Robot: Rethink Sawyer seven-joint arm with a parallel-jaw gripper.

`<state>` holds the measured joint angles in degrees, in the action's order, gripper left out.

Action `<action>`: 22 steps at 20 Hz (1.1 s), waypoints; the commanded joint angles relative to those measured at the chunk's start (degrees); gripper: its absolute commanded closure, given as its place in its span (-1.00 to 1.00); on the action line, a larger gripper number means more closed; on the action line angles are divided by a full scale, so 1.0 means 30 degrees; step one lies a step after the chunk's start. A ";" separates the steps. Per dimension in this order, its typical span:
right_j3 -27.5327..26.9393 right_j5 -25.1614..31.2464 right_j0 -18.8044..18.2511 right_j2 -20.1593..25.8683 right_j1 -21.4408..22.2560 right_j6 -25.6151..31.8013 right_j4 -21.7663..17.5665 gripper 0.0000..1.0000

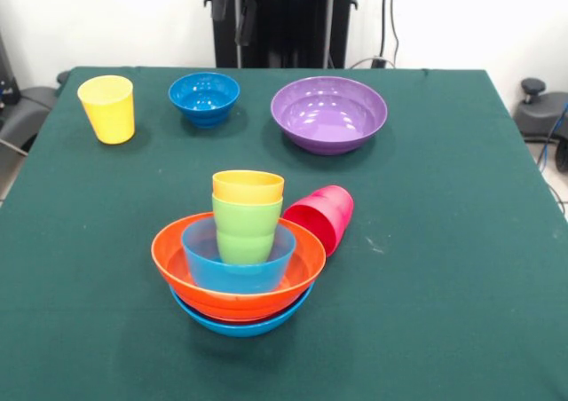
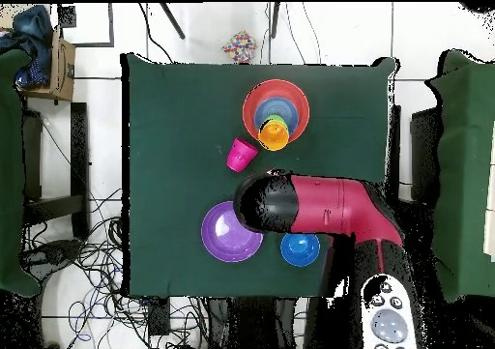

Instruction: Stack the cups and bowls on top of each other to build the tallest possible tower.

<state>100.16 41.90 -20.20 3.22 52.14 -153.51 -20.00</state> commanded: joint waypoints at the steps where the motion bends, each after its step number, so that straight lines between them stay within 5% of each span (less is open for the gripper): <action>1: 0.1738 -0.2237 0.0015 0.1982 -0.1125 0.3868 -0.2117 -1.00; 14: 0.1355 -0.1029 -0.0496 0.2647 -0.1136 0.5760 -0.3669 -1.00; 22: 0.1540 -0.1855 -0.1203 0.3111 -0.1490 0.5884 -0.4957 -1.00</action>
<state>101.99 37.24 -22.64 6.58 51.44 -153.51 -28.70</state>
